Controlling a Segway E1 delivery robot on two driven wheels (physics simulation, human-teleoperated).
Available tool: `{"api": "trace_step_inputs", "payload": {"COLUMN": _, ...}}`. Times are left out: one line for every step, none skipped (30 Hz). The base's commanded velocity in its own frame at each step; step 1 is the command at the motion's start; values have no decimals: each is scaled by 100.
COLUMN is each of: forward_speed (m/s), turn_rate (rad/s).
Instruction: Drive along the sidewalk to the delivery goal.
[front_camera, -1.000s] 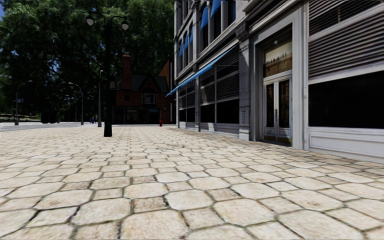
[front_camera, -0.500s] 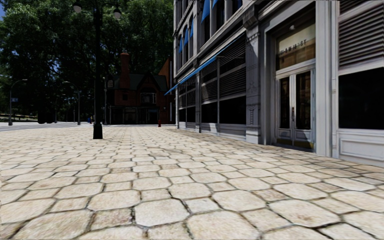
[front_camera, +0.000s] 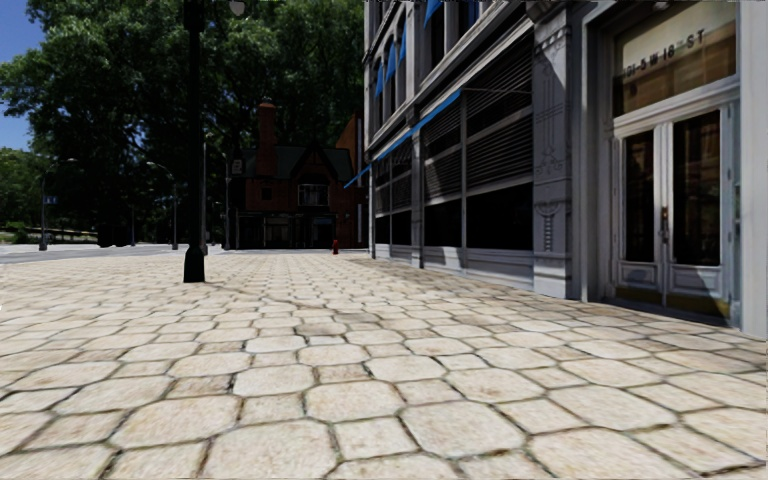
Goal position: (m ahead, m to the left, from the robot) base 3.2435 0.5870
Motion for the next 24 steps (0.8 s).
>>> {"api": "trace_step_inputs", "payload": {"forward_speed": 200, "turn_rate": 36}}
{"api": "trace_step_inputs", "payload": {"forward_speed": 200, "turn_rate": 36}}
{"api": "trace_step_inputs", "payload": {"forward_speed": 200, "turn_rate": 36}}
{"api": "trace_step_inputs", "payload": {"forward_speed": 200, "turn_rate": 36}}
{"api": "trace_step_inputs", "payload": {"forward_speed": 200, "turn_rate": 36}}
{"api": "trace_step_inputs", "payload": {"forward_speed": 200, "turn_rate": 36}}
{"api": "trace_step_inputs", "payload": {"forward_speed": 200, "turn_rate": 36}}
{"api": "trace_step_inputs", "payload": {"forward_speed": 200, "turn_rate": 36}}
{"api": "trace_step_inputs", "payload": {"forward_speed": 200, "turn_rate": 36}}
{"api": "trace_step_inputs", "payload": {"forward_speed": 200, "turn_rate": 36}}
{"api": "trace_step_inputs", "payload": {"forward_speed": 200, "turn_rate": 36}}
{"api": "trace_step_inputs", "payload": {"forward_speed": 200, "turn_rate": 36}}
{"api": "trace_step_inputs", "payload": {"forward_speed": 200, "turn_rate": 36}}
{"api": "trace_step_inputs", "payload": {"forward_speed": 200, "turn_rate": 36}}
{"api": "trace_step_inputs", "payload": {"forward_speed": 200, "turn_rate": 36}}
{"api": "trace_step_inputs", "payload": {"forward_speed": 200, "turn_rate": 36}}
{"api": "trace_step_inputs", "payload": {"forward_speed": 200, "turn_rate": 36}}
{"api": "trace_step_inputs", "payload": {"forward_speed": 200, "turn_rate": 36}}
{"api": "trace_step_inputs", "payload": {"forward_speed": 200, "turn_rate": 36}}
{"api": "trace_step_inputs", "payload": {"forward_speed": 200, "turn_rate": 36}}
{"api": "trace_step_inputs", "payload": {"forward_speed": 200, "turn_rate": 36}}
{"api": "trace_step_inputs", "payload": {"forward_speed": 200, "turn_rate": 36}}
{"api": "trace_step_inputs", "payload": {"forward_speed": 200, "turn_rate": 35}}
{"api": "trace_step_inputs", "payload": {"forward_speed": 200, "turn_rate": 30}}
